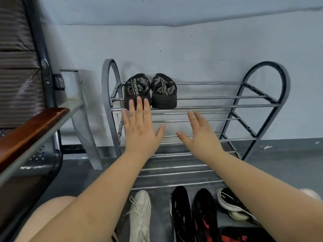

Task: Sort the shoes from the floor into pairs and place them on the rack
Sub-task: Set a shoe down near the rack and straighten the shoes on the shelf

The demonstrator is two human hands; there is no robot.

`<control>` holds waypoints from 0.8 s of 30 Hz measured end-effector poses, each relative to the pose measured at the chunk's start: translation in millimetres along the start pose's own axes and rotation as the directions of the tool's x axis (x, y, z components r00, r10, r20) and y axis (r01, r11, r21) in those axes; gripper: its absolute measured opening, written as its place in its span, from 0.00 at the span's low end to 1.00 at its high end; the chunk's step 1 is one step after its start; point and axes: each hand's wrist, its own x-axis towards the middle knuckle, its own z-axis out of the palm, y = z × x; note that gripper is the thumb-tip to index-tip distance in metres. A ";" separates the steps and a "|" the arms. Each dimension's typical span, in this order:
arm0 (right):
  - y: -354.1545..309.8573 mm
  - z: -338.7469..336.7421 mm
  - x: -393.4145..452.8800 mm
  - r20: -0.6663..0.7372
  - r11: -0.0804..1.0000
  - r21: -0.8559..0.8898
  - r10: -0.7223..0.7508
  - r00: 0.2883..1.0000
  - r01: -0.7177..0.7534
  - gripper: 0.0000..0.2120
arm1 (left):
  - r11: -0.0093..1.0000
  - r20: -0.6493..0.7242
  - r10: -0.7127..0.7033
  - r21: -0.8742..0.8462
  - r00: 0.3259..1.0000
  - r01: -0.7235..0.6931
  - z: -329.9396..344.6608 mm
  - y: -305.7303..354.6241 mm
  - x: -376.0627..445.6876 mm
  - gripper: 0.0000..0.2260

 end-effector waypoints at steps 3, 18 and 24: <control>32.3 5.0 -29.4 0.099 0.994 -0.097 0.053 0.994 -0.044 0.36 | 0.982 0.113 0.172 0.057 0.979 -0.179 12.5 17.2 -21.8 0.37; 187.0 38.6 -170.6 0.353 0.910 -0.341 0.356 0.865 -0.236 0.38 | 0.790 0.747 0.418 -0.017 0.517 -0.613 96.2 103.6 -108.6 0.36; 244.3 24.6 -185.7 0.330 0.860 -0.380 0.470 0.819 -0.340 0.38 | 0.792 0.794 0.408 -0.062 0.451 -0.607 130.4 150.1 -116.3 0.36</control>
